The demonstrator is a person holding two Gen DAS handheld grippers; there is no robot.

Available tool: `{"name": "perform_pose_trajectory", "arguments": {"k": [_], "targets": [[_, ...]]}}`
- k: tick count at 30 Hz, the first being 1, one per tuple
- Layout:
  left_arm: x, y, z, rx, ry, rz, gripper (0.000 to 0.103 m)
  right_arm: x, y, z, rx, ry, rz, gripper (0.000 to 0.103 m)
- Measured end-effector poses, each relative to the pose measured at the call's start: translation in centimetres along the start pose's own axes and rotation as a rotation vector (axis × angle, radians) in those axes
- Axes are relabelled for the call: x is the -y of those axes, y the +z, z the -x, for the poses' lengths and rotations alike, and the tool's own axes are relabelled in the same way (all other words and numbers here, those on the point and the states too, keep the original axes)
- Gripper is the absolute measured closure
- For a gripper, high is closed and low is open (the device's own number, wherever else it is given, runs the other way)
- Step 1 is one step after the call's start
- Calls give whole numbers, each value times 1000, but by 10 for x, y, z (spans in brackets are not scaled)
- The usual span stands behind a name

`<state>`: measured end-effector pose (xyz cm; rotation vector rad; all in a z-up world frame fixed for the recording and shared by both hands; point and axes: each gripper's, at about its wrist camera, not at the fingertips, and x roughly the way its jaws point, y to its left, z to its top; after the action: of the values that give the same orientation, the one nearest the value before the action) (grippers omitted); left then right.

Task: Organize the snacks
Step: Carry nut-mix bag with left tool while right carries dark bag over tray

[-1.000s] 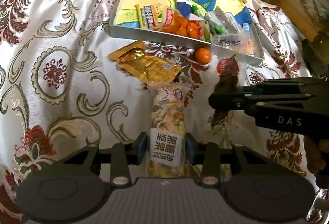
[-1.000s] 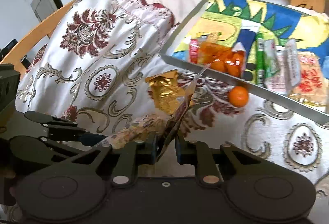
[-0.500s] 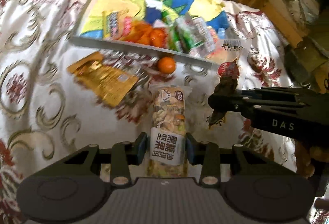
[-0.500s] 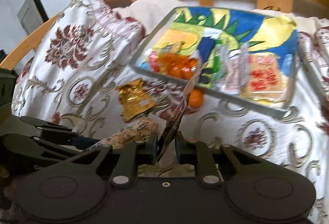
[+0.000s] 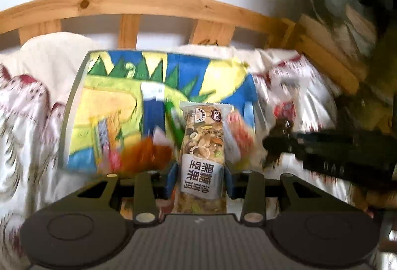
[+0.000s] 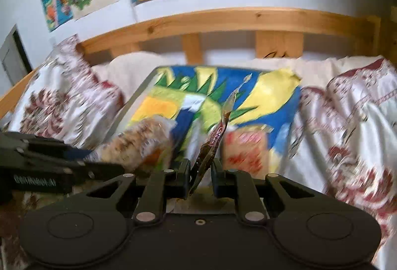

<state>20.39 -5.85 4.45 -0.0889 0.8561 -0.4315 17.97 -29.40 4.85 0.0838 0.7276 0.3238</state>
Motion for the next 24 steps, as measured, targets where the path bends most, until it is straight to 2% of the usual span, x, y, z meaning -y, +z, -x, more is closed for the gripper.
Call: {"name": "perform_pose_trajectory", "arguments": {"k": [4, 10, 14, 18, 24], "targets": [[5, 40, -30, 14, 26, 71, 60, 24, 19, -19, 5, -1, -6, 84], [22, 71, -84, 67, 37, 100, 60, 52, 40, -53, 7, -22, -6, 84], [26, 69, -112, 73, 51, 102, 60, 61, 45, -73, -18, -41, 18, 84], [27, 60, -131, 79, 56, 109, 61, 62, 44, -88, -46, 0, 50, 84], [31, 56, -138, 93, 52, 74, 63, 67, 43, -99, -54, 34, 20, 82]]}}
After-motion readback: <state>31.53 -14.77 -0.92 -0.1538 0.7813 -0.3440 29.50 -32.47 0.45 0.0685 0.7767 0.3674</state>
